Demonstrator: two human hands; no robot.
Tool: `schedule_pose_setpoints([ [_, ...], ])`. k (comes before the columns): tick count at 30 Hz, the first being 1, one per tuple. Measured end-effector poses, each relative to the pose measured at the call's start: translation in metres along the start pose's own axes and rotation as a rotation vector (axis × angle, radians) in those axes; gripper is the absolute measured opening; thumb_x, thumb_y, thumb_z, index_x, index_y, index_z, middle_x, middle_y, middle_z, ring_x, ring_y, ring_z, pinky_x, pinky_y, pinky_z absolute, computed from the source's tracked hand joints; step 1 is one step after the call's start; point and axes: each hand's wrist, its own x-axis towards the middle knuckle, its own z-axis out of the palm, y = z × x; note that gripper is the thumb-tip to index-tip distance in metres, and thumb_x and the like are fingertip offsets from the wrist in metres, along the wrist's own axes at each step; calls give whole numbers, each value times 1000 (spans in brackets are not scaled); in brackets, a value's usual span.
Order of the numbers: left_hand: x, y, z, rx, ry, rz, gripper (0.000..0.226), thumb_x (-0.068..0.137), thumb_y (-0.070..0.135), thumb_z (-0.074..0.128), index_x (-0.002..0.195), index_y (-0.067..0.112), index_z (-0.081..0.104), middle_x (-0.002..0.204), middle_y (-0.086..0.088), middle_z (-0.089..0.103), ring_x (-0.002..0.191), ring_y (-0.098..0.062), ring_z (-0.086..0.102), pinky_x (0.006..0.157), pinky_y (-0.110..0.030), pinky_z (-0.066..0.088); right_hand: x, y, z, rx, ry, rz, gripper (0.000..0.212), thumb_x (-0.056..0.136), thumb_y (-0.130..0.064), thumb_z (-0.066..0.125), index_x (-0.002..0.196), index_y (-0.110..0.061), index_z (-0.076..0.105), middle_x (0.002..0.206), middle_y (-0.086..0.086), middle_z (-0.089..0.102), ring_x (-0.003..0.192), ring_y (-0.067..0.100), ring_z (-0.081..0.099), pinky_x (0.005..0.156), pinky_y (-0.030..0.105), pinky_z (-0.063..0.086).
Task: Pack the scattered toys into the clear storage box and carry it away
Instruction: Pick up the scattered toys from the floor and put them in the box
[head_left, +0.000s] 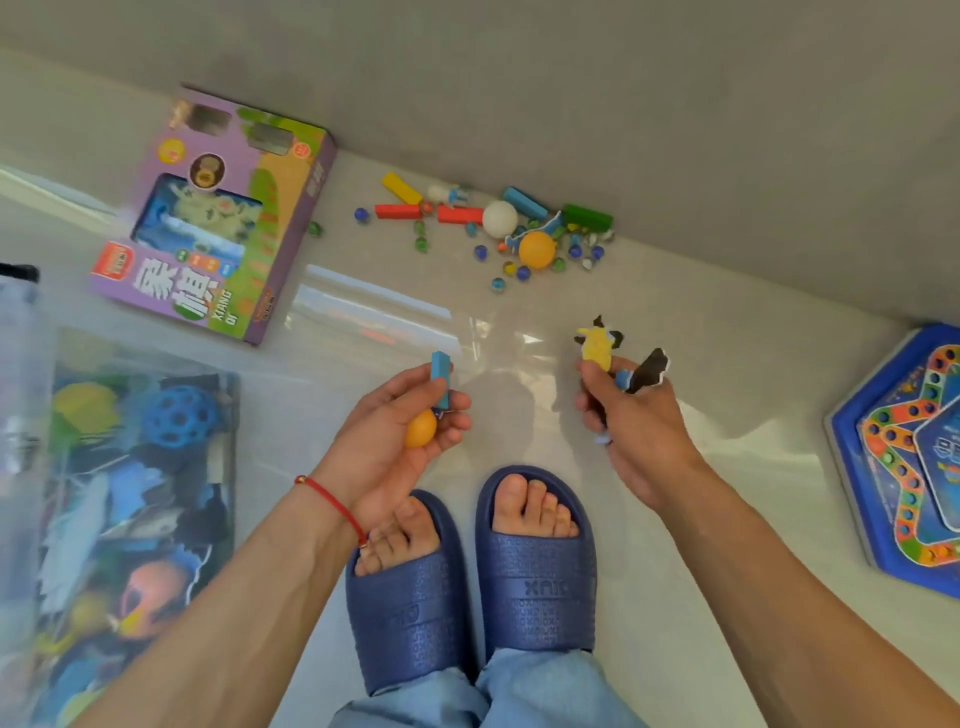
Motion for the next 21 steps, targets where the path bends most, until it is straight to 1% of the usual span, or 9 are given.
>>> schedule_pose_setpoints([
  [3,-40,12,1,-80,2,39,31,96,7,54,127,8,60,86,-15,66,69,-23,62,60,-25,53,-41,-30,23,125,-537,184,20,97,-13,60,111,0,67,79,12,58,59,12,45,55,22,35],
  [8,-138,60,-31,-255,47,260,26,92,0,49,115,10,57,94,-17,64,64,-22,59,55,-23,51,-120,-131,103,-137,-1087,87,9,96,-6,59,102,0,61,83,15,64,59,12,49,50,16,39],
  [12,-219,85,-94,-367,231,355,15,93,3,49,107,7,56,93,-16,63,68,-22,64,58,-23,57,-198,-174,212,-344,-1200,-4,13,98,2,51,92,0,61,78,10,65,69,16,62,52,16,48],
  [14,-249,91,-137,-473,338,347,17,93,11,55,108,3,57,104,-20,62,86,-28,68,75,-30,61,-232,-177,258,-458,-1177,62,8,100,-4,51,96,-2,57,74,10,60,69,19,59,58,21,56],
  [15,-262,94,-157,-499,355,338,29,91,16,58,115,0,56,114,-23,62,101,-32,67,87,-37,58,-249,-178,276,-486,-1140,104,6,101,-9,52,101,-3,52,75,11,58,66,20,59,62,26,58],
  [16,-272,95,-174,-514,362,318,47,89,22,60,128,-3,50,125,-26,60,113,-36,64,95,-45,54,-262,-179,289,-511,-1085,105,16,101,-16,53,108,-2,48,83,13,58,68,22,61,67,33,60],
  [18,-285,98,-195,-505,386,255,61,88,29,60,136,-1,37,132,-31,53,117,-43,60,101,-58,45,-273,-175,310,-606,-997,24,44,99,-29,55,133,-4,41,121,18,54,94,34,66,88,50,57],
  [20,-293,97,-198,-353,418,206,45,91,29,56,127,4,43,119,-26,55,112,-41,58,101,-58,44,-275,-172,316,-703,-953,-29,56,98,-36,54,146,-12,37,143,20,43,121,43,55,100,53,47],
  [21,-294,94,-195,-221,454,190,33,93,29,55,118,8,51,108,-20,57,105,-37,57,96,-51,48,-274,-170,314,-736,-934,-21,56,96,-40,53,143,-11,42,139,21,46,120,42,55,95,49,50],
])
